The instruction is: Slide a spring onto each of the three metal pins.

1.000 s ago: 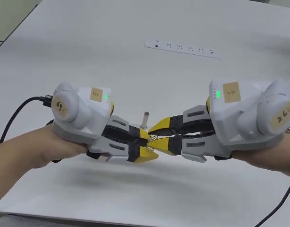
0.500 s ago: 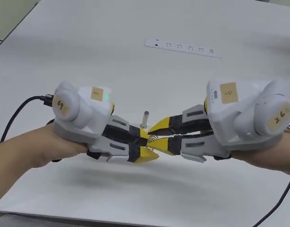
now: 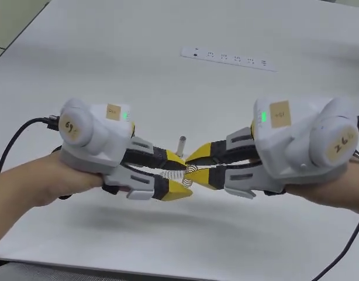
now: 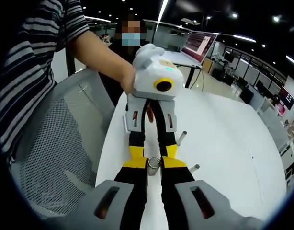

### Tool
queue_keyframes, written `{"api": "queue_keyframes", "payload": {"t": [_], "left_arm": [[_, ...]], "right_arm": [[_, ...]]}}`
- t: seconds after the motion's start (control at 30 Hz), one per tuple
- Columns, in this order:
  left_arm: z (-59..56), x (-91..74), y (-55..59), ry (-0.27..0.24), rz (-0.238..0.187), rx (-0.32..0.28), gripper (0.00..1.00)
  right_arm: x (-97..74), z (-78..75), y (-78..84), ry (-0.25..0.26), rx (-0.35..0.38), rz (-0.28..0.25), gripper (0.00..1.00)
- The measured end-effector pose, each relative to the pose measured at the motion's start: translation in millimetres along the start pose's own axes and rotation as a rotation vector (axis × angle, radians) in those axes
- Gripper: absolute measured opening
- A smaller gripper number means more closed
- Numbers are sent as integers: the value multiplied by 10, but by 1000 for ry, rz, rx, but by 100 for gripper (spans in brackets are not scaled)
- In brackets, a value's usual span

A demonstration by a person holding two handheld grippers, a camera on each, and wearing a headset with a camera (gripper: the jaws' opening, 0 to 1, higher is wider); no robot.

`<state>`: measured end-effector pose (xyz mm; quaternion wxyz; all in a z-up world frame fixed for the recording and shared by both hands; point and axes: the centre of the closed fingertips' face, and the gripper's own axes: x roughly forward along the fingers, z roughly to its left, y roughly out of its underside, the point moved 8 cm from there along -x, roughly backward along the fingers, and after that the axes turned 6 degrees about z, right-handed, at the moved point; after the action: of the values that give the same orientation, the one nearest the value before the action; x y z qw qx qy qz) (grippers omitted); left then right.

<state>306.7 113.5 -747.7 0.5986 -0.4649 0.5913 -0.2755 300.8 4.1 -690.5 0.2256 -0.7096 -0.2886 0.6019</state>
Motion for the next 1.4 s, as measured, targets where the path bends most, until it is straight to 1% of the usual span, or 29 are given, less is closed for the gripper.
{"api": "queue_keyframes", "payload": {"t": [0.2, 0.3, 0.43, 0.57, 0.63, 0.67, 0.77, 0.9, 1.0, 1.07, 1.13, 1.2, 1.27, 1.3, 1.33, 1.4], "left_arm": [[23, -81, 36, -9, -8, -36, 22], [35, -122, 62, -23, -2, -40, 23], [41, -193, 93, -24, 13, -46, 27], [45, -278, 130, -22, 26, -54, 33], [35, -322, 155, -13, 36, -64, 37], [35, -353, 174, -21, 39, -59, 38], [43, -417, 206, -28, 40, -70, 41], [45, -498, 234, -42, 32, -88, 48], [53, -573, 268, -57, 27, -107, 51], [65, -636, 295, -78, 16, -113, 53], [75, -696, 316, -92, 4, -131, 57], [103, -742, 340, -121, 4, -138, 63], [107, -781, 368, -127, 2, -152, 73], [115, -809, 385, -146, 4, -149, 75], [125, -825, 396, -154, 8, -154, 74], [138, -857, 409, -167, -2, -163, 76]], "right_arm": [[-12, -34, 20, 18, 9, 1, 6], [-15, -55, 43, 31, 16, 12, 6], [-25, -73, 61, 41, 21, 15, 6], [-34, -89, 71, 52, 23, 18, 6], [-35, -98, 77, 59, 25, 18, 6], [-36, -99, 78, 61, 26, 17, 6], [-37, -107, 90, 69, 28, 18, 6], [-35, -111, 104, 76, 29, 24, 6], [-44, -115, 112, 83, 33, 22, 6], [-52, -119, 122, 87, 36, 22, 6], [-59, -122, 134, 89, 39, 24, 6], [-65, -128, 144, 93, 40, 27, 6], [-70, -133, 151, 94, 46, 28, 6], [-73, -135, 155, 95, 46, 29, 6], [-76, -138, 157, 96, 46, 30, 6], [-78, -138, 162, 93, 49, 32, 6]]}}
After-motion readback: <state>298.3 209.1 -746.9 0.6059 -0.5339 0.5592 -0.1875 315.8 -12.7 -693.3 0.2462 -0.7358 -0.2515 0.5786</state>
